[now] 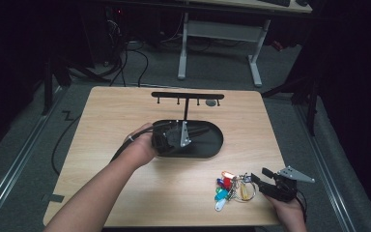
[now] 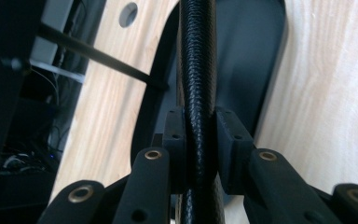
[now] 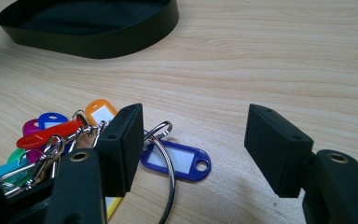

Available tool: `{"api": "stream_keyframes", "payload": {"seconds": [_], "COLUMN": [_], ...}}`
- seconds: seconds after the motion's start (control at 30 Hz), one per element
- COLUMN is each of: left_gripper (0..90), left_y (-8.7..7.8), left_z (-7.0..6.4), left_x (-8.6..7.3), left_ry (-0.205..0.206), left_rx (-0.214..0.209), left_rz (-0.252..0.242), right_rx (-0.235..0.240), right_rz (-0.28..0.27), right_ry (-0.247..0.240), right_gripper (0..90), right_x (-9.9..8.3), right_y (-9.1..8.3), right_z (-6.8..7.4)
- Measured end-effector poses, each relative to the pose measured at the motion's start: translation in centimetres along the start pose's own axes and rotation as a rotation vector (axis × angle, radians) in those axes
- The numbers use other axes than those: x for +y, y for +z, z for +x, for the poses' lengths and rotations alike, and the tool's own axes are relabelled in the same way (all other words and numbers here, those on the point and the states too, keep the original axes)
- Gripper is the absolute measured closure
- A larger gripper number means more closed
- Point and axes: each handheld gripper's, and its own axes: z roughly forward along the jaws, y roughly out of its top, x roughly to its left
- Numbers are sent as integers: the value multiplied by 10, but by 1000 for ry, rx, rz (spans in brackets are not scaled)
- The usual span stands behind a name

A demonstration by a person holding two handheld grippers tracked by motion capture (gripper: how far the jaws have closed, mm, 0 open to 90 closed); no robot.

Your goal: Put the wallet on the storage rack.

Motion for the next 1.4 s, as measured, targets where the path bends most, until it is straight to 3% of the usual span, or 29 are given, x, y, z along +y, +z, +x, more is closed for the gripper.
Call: {"api": "stream_keyframes", "payload": {"seconds": [0.3,0.57,0.77,1.0,1.17,1.4], "left_gripper": [760,759,760,759,755,743], "left_y": [28,45,58,68,74,80], "left_z": [9,15,21,22,19,12], "left_x": [0,-6,-8,-5,-8,-13], "left_ry": [-8,31,33,98,117,112], "left_rx": [-3,13,22,37,39,1], "left_rz": [-14,-41,-19,-11,16,56], "right_rx": [5,7,9,8,9,8], "right_rz": [1,0,5,3,3,-1], "right_ry": [13,22,24,30,41,35], "right_gripper": [378,379,380,384,385,385], "right_x": [-1,-2,-3,-4,-4,-4], "right_y": [0,-1,0,-1,-1,-2], "right_z": [-1,-3,-4,-6,-7,-6]}}
